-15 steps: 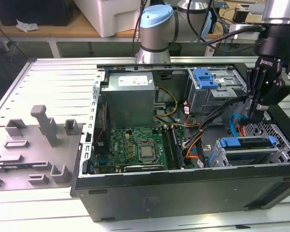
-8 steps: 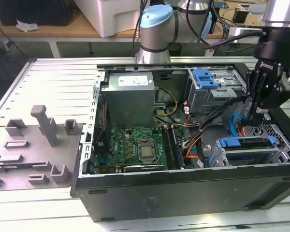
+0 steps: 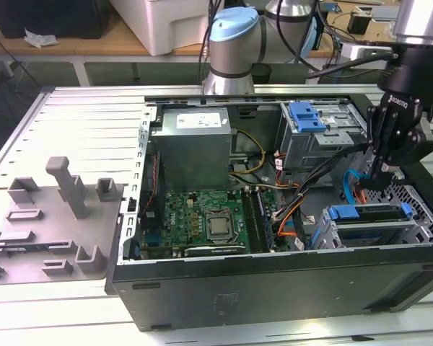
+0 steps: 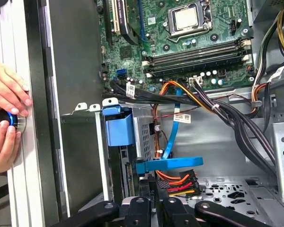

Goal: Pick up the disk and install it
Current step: 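Insert the first disk wire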

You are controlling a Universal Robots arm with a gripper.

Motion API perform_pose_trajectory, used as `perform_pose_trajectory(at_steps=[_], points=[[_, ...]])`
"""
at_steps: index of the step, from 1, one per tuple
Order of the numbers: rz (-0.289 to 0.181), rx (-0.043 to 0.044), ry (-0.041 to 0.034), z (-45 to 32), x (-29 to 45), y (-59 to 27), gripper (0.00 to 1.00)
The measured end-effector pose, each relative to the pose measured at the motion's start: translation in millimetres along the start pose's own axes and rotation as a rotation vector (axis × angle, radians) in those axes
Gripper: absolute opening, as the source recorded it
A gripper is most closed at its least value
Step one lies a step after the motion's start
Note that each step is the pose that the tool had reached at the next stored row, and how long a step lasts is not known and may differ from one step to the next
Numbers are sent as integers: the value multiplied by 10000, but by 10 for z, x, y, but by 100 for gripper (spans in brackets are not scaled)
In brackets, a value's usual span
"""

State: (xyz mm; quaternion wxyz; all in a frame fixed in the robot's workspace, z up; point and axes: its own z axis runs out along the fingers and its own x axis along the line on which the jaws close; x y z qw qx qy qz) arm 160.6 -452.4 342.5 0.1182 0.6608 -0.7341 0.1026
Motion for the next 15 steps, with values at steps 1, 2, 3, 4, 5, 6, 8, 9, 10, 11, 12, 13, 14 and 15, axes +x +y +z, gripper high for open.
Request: perform_pose_trajectory(at_steps=[1, 2, 3, 4, 5, 6, 8, 9, 10, 11, 12, 13, 14, 15], points=[[-10, 6, -44, 3, 9, 2, 17], [-21, 12, -95, 5, 20, 4, 17], [-31, 17, -143, 8, 30, 5, 17], [-40, 21, -187, 11, 39, 6, 17], [-52, 27, -250, 14, 52, 7, 17], [-62, 31, -297, 17, 62, 8, 17], [-93, 43, -463, 27, 98, 10, 17], [-101, 46, -504, 29, 108, 11, 17], [-110, 49, -553, 33, 120, 13, 17], [-117, 53, -588, 35, 130, 15, 17], [-129, 59, -648, 41, 151, 19, 17], [-142, 64, -711, 49, 174, 24, 17], [-154, 70, -777, 56, 195, 28, 17], [-164, 71, -814, 58, 203, 29, 17]])
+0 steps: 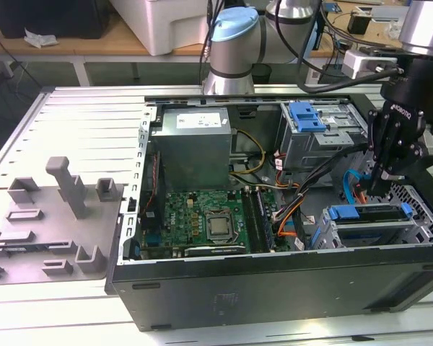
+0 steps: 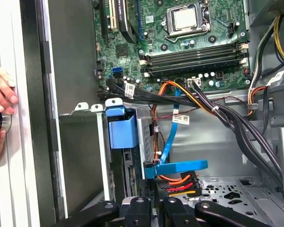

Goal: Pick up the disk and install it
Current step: 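Insert the first disk wire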

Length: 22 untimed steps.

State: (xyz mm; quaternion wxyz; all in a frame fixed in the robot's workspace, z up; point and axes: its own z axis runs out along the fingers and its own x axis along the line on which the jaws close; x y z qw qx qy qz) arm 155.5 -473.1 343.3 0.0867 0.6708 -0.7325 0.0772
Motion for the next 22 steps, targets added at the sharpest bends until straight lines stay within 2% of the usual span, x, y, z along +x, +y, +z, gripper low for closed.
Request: perform_pose_trajectory(at_steps=[5, 6, 9, 12, 14, 17, 22], points=[[0, 6, -5, 0, 1, 1, 17], [7, 41, -9, -3, 3, 5, 17], [-27, 265, -28, -6, 5, 9, 17], [-102, 435, -41, -7, 6, 10, 17], [-143, 586, -53, -6, 8, 28, 17], [-138, 699, -61, -5, 15, 67, 17], [-142, 741, -66, -4, 16, 76, 17]])
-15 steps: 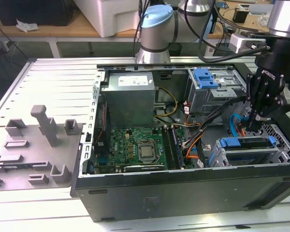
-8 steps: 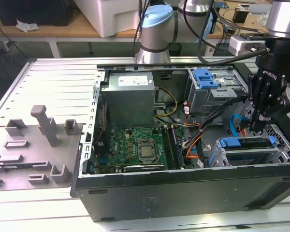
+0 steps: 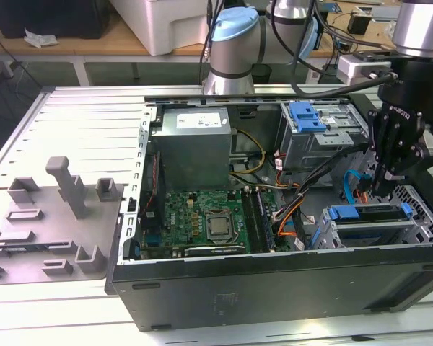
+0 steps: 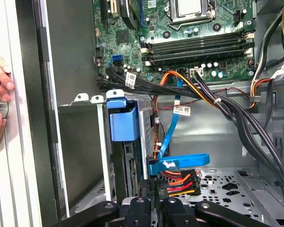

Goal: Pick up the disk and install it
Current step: 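Insert the first disk wire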

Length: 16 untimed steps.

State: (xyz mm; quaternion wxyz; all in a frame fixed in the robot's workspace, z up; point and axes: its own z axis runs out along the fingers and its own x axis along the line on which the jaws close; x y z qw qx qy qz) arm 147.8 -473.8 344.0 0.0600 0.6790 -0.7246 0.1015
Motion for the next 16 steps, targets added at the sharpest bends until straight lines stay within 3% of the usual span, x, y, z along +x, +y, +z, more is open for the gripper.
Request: perform_pose_trajectory(at_steps=[16], points=[[-381, 168, -42, 10, 46, 6, 17]])
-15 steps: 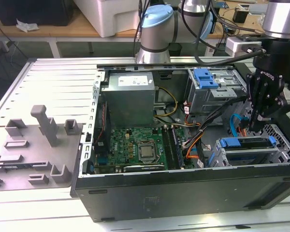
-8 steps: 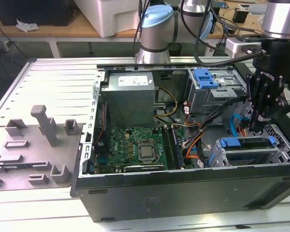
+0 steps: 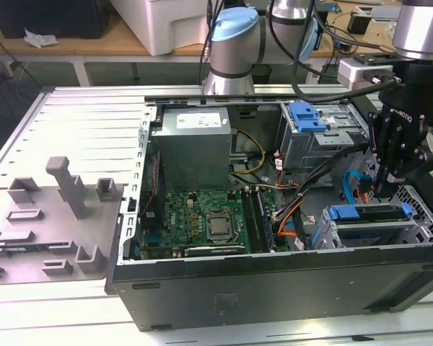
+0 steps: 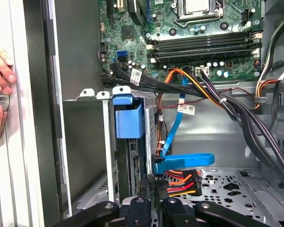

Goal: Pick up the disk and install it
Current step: 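Insert the first disk wire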

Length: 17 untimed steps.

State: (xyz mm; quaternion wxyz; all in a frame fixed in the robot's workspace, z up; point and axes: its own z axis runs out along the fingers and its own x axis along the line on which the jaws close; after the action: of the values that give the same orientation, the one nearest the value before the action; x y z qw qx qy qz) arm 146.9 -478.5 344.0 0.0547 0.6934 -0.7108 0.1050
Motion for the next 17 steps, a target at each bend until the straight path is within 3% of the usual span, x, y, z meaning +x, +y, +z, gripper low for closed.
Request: perform_pose_trajectory(at_steps=[5, 10, 17], points=[[-99, 70, -50, 13, 40, 14, 17], [-59, 200, -235, 21, 73, 31, 17], [-55, 212, -271, 24, 88, 33, 17]])
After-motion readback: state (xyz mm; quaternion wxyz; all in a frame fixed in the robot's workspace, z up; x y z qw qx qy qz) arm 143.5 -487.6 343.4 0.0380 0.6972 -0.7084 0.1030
